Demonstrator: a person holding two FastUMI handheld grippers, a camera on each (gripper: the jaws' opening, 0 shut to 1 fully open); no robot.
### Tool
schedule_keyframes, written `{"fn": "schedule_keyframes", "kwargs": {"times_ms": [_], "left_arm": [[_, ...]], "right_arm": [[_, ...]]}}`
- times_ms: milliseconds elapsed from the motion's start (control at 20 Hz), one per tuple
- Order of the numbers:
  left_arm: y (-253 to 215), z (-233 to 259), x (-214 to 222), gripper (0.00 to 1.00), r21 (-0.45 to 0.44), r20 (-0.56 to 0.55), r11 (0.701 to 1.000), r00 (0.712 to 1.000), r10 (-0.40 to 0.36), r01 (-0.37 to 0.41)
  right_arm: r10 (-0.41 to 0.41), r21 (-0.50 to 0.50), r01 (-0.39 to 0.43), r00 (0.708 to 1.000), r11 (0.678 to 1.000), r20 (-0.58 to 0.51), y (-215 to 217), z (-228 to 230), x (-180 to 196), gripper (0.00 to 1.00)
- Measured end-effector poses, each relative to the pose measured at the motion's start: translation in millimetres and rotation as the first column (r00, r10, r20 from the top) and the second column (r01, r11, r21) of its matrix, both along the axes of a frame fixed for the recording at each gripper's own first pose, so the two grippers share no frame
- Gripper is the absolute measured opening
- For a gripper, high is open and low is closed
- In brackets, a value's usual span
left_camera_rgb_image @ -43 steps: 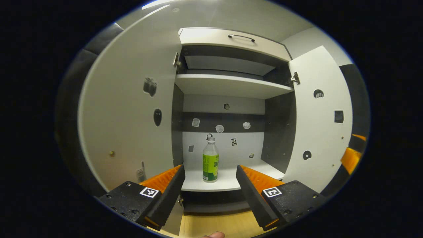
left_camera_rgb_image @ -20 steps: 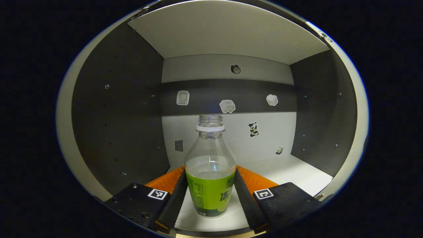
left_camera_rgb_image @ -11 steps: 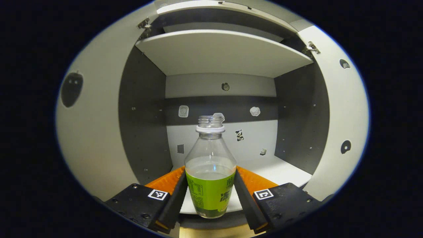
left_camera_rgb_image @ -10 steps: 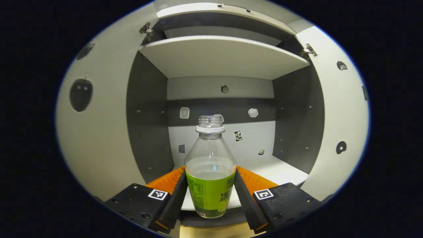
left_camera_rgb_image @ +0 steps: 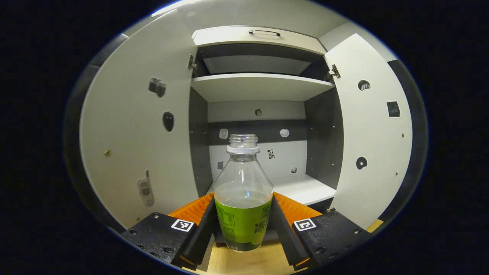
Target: Grasp the bottle in the cabinet with the left hand and place it on the coaster, then close the right door with the right hand and the left door with the left hand.
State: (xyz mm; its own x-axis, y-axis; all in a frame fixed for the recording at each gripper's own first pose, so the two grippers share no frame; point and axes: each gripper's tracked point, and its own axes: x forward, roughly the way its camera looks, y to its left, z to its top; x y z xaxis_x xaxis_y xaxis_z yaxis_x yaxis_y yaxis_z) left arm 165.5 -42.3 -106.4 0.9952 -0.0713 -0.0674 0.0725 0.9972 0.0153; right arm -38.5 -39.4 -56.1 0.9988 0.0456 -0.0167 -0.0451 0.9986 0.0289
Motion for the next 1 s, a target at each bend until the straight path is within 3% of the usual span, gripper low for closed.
{"fn": "schedule_keyframes", "kwargs": {"times_ms": [400,600,750,1000], "left_arm": [[-5.8,-75.3,-92.4,0.80,-0.043,-0.062,0.999,0.998,-0.004,0.001],[-28.8,-127.8,-128.0,0.80,-0.071,-0.059,0.994,0.994,-0.091,0.086],[-43.5,-162.1,-147.4,0.80,-0.044,-0.061,0.983,0.982,-0.178,0.176],[-60.0,-224.7,-181.6,0.80,-0.073,-0.114,0.960,0.954,-0.278,0.271]], "right_arm": [[0.029,0.043,-0.030,0.999,0.999,0.031,-29.9,-7.2,-11.3,1.00],[0.051,0.074,-0.056,0.996,0.996,0.066,-25.3,3.1,-3.8,1.00],[0.040,0.071,-0.046,0.996,0.996,0.081,-20.5,3.7,5.3,1.00],[0.070,0.174,-0.091,0.990,0.980,0.123,20.9,10.7,21.5,1.00]]}}
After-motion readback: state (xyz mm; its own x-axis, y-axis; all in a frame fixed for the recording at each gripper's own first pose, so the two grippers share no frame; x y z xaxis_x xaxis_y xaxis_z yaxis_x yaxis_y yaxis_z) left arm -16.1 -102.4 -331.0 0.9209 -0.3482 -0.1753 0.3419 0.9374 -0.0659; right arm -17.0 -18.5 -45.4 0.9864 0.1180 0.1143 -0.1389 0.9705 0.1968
